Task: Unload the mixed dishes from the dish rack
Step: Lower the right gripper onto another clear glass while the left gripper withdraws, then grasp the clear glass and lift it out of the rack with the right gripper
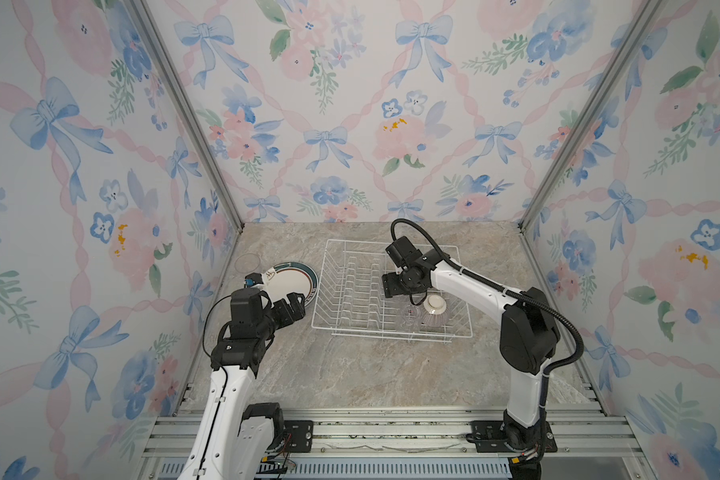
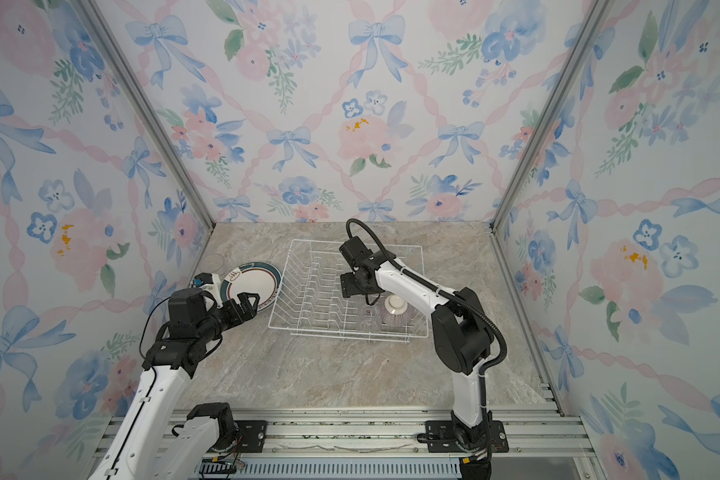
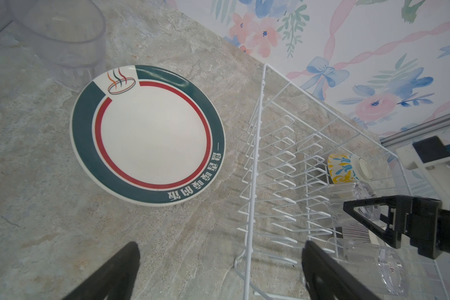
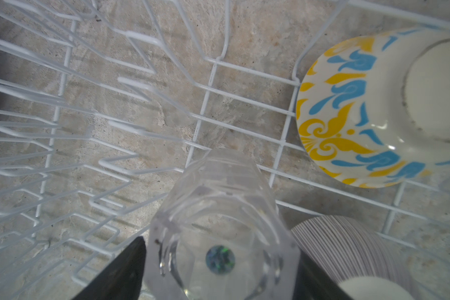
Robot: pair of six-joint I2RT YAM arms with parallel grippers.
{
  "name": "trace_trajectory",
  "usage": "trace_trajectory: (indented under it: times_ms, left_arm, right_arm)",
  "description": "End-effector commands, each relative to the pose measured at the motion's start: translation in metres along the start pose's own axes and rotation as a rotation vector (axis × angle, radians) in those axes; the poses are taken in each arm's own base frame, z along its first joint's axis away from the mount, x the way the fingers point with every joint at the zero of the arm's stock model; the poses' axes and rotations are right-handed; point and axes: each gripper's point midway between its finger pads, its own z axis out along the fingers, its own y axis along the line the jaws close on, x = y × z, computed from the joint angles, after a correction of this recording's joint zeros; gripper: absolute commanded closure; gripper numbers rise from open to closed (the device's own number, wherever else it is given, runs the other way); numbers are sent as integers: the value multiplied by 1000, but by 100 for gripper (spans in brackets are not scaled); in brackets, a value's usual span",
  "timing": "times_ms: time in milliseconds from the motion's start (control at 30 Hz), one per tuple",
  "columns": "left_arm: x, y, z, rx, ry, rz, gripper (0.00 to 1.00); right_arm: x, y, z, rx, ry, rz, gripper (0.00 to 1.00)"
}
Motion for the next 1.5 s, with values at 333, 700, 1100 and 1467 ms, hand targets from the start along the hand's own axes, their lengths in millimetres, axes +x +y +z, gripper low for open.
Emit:
trace_trajectory:
  times_ms: [333,700,1100,1467]
  left_arm:
    - [0,5,2,5,-2,-1,2]
    - [0,5,1,1,-9,0,2]
    - [2,5,2,4,-1,-3,2]
    - [-2,-12,7,95,29,-37,2]
  right_arm:
    - [-6,5,9,9,-11,-24,15]
    - [-11,4,-3,-6,-57,-2,33]
    - [-12,4,-16,-36,-90,30,44]
    - [-38,11,-58,-209,-177,142,46]
